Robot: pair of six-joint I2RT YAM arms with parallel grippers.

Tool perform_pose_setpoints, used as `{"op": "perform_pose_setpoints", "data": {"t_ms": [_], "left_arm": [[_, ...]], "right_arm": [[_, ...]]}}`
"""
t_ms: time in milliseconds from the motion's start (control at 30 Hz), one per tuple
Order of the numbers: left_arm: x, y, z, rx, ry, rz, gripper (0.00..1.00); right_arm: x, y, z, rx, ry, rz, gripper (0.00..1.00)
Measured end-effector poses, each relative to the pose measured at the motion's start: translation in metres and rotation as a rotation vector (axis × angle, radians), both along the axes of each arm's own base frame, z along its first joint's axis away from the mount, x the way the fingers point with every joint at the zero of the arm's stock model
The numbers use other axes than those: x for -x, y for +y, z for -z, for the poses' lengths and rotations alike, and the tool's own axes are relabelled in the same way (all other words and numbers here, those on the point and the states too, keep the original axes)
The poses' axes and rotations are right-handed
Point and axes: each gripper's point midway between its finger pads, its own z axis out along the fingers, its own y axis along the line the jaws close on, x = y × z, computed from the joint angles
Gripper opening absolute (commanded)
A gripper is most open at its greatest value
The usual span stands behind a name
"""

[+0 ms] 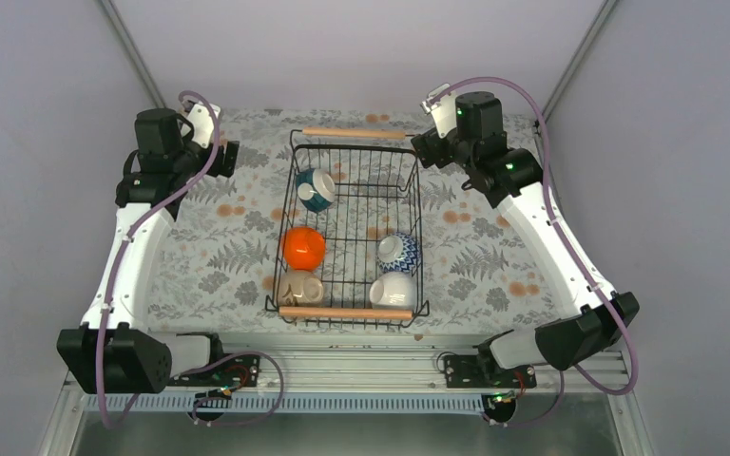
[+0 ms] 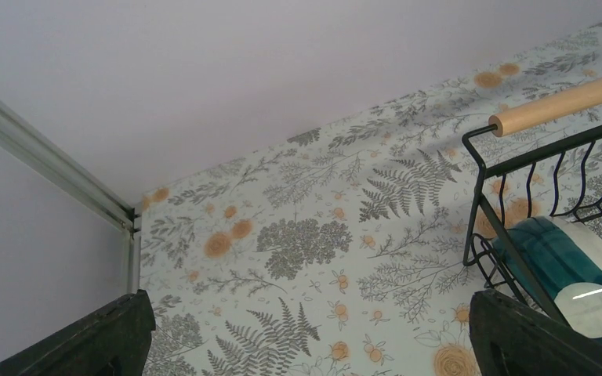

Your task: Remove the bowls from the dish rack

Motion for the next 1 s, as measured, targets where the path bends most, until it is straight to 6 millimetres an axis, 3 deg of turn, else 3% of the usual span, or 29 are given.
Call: {"op": "perform_pose_setpoints", "data": {"t_ms": [600, 700, 767, 867, 1000], "left_arm": [[0.002, 0.000, 0.001, -0.001, -0.002, -0.002, 1.00], [0.002, 0.002, 0.000, -0.005, -0.004, -0.011, 1.00], [0.001, 0.003, 0.001, -0.008, -0.004, -0.015, 1.00], [0.000, 0.004, 0.003, -0.010, 0.003, -0.020, 1.00], [-0.002, 0.005, 0.007, -0.014, 0.012, -0.028, 1.00]], "right_arm": [[-0.001, -0.001, -0.001, 0.004, -0.006, 0.005, 1.00], [-0.004, 0.007, 0.001, 0.013, 0.008, -0.007, 1.00], [-0.011, 0.020, 0.000, 0.020, 0.016, -0.024, 1.00], [-0.019, 0.058, 0.001, 0.033, 0.026, -0.080, 1.00], [-0.025, 0.110, 0.024, 0.064, 0.070, -0.163, 1.00]]}}
